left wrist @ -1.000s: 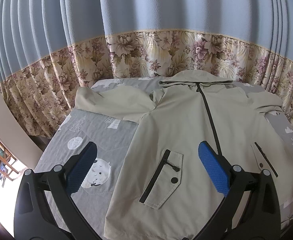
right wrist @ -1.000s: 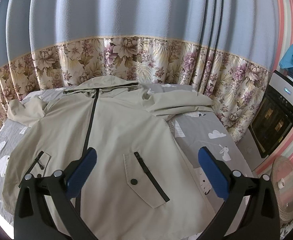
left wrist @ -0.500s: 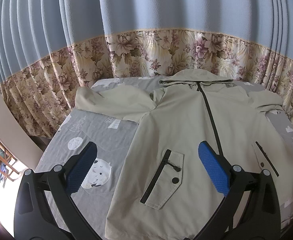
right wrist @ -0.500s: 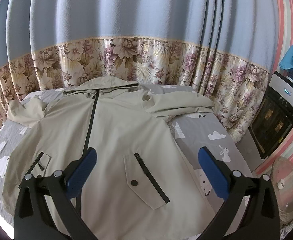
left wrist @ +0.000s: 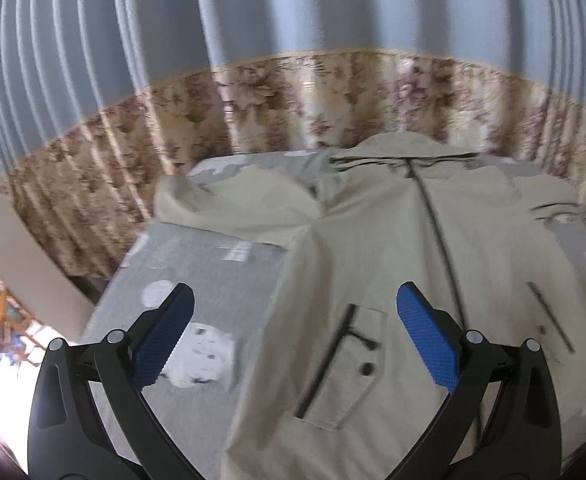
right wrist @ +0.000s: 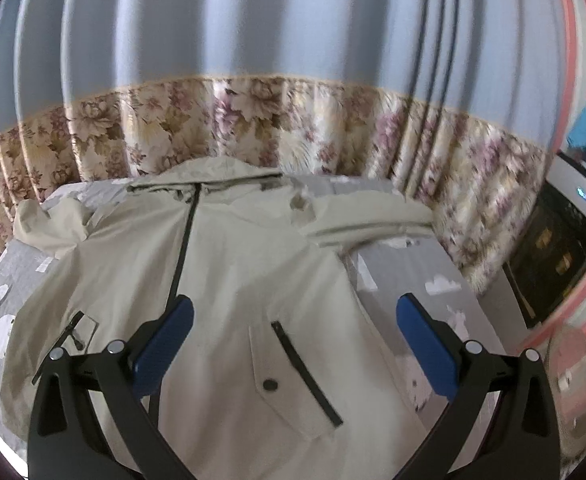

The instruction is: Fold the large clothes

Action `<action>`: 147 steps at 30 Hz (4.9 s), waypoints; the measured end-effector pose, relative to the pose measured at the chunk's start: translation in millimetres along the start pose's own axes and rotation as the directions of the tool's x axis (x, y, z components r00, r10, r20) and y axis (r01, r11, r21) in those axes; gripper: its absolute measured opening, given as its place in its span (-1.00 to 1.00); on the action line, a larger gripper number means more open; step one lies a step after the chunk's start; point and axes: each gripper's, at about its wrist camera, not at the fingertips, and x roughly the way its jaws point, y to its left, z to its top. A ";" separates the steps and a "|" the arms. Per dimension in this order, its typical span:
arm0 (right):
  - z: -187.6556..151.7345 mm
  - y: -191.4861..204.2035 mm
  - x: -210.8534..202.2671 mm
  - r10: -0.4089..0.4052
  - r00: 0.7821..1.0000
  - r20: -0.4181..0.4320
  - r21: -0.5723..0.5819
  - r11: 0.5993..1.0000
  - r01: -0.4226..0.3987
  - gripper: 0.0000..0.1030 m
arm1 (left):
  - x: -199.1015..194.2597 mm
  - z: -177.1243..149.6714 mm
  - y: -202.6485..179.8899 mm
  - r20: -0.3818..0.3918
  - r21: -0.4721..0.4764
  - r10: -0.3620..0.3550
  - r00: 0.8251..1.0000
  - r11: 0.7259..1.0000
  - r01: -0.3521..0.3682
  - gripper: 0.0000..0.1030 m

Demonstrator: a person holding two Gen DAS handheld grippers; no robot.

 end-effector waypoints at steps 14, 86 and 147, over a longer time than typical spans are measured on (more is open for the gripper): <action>45.7 -16.3 26.5 0.094 0.995 0.024 -0.048 0.995 -0.093 0.97 | 75.7 42.1 87.3 -0.064 -0.082 0.073 0.995 0.994 -0.078 0.94; 73.2 -299.8 366.0 0.171 0.945 -0.278 0.655 0.754 0.057 -0.02 | 229.6 147.8 -119.3 -0.152 0.061 -0.287 0.946 0.952 0.299 -0.79; 124.3 -53.8 230.8 0.383 0.890 -0.247 0.042 0.922 -0.385 0.43 | 243.1 120.3 -53.6 -0.238 0.059 -0.323 0.916 0.937 0.345 0.86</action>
